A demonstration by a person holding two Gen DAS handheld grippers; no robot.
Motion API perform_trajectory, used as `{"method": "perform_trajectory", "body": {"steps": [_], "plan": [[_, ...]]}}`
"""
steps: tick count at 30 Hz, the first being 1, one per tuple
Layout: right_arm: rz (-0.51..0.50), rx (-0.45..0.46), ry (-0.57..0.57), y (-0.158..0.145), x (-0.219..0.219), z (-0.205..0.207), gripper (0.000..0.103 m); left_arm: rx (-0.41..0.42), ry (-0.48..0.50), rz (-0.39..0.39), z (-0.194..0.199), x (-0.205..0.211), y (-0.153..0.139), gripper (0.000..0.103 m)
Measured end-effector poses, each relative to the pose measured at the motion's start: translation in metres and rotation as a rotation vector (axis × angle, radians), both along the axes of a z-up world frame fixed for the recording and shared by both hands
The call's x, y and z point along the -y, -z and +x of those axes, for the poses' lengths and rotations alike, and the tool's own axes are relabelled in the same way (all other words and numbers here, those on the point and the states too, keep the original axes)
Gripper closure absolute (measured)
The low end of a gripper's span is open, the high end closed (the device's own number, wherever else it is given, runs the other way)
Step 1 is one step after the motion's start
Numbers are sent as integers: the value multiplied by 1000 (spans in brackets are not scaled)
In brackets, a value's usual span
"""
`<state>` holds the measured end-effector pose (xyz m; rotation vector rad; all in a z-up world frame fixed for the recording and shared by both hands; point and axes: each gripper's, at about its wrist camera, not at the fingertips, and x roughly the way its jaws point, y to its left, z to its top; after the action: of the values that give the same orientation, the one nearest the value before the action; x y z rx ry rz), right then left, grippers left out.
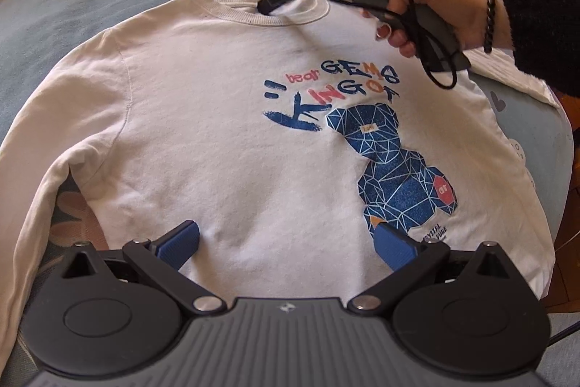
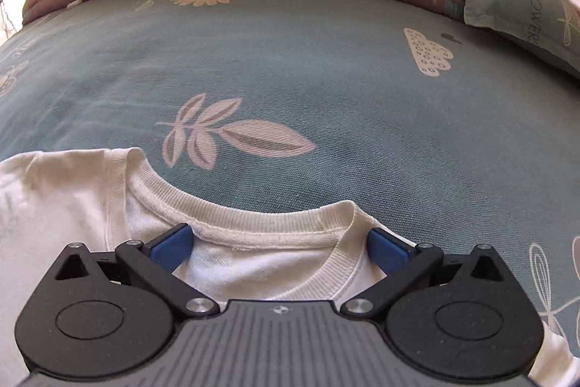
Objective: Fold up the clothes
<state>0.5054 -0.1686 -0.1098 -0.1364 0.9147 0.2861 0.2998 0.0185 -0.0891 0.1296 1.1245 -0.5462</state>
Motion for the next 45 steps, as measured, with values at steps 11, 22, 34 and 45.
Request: {"method": "perform_trajectory", "body": {"steps": [11,22,34,45], "plan": [[-11,-45,-46,-39,33,-95,0,54,-26,14,4,-14,-10,1],[-19,-64,-29,-2,53,-150,0,207,52,105,73,-4,-24,1],[-11,-3,10,1,53,-155,0,131,-80,26,180,-7,15,1],[82,64,8,-27,57,-196,0,114,-15,40,155,17,-17,1]]}}
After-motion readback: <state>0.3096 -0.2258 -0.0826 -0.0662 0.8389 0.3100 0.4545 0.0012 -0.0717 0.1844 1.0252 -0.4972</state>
